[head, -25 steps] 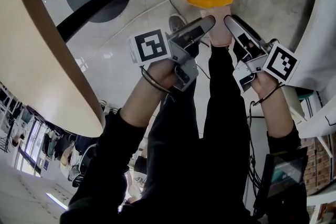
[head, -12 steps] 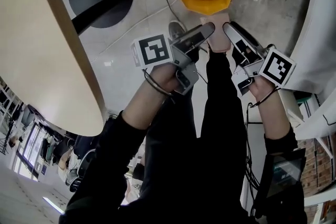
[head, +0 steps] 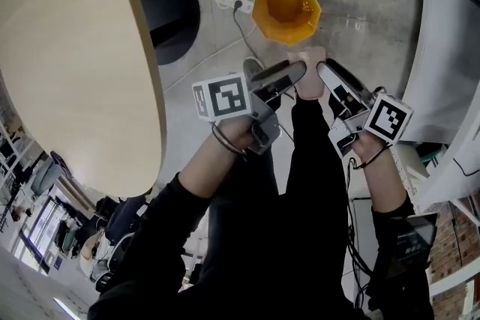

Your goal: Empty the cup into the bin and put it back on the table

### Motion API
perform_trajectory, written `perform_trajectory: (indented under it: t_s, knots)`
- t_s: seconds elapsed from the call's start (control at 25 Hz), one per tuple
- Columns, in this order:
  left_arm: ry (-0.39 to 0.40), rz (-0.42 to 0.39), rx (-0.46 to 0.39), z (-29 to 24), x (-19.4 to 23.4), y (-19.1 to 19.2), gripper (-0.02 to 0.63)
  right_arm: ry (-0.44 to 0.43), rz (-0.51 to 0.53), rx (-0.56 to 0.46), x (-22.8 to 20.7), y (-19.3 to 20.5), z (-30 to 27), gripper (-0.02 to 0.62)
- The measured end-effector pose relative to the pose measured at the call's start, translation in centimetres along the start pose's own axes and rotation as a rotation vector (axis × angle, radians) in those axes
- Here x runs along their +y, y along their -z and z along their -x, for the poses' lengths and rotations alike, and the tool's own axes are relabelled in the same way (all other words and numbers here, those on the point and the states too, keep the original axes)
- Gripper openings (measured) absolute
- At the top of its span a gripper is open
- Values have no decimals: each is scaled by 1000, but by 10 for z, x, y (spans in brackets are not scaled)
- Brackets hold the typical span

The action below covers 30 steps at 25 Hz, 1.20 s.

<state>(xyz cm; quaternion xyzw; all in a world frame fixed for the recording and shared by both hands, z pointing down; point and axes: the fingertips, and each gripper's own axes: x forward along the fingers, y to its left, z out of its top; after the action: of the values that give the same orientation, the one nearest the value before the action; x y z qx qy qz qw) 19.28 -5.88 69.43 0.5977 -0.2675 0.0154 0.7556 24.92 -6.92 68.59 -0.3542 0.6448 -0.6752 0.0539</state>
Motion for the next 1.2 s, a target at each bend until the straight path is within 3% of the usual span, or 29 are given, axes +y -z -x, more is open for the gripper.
perform_trajectory:
  t_s: [0.2,0.4,0.72,0.88,1.2]
  knots:
    - [42,-82,-13,17,-34,9,255,-37,70,-5,35,0,18,216]
    - [59,-177,1,48,-68,25,255,-61,115,54,75,16,41,216]
    - [109,-426,-19,102,-164,36,255,-161,284,125,176,16,77,216]
    - [143,-504,-37,130,-207,48,255,-200,381,143,226,18,97,216]
    - [145,-722,-131,185,-285,69,255,-296,560,193,316,31,130,216]
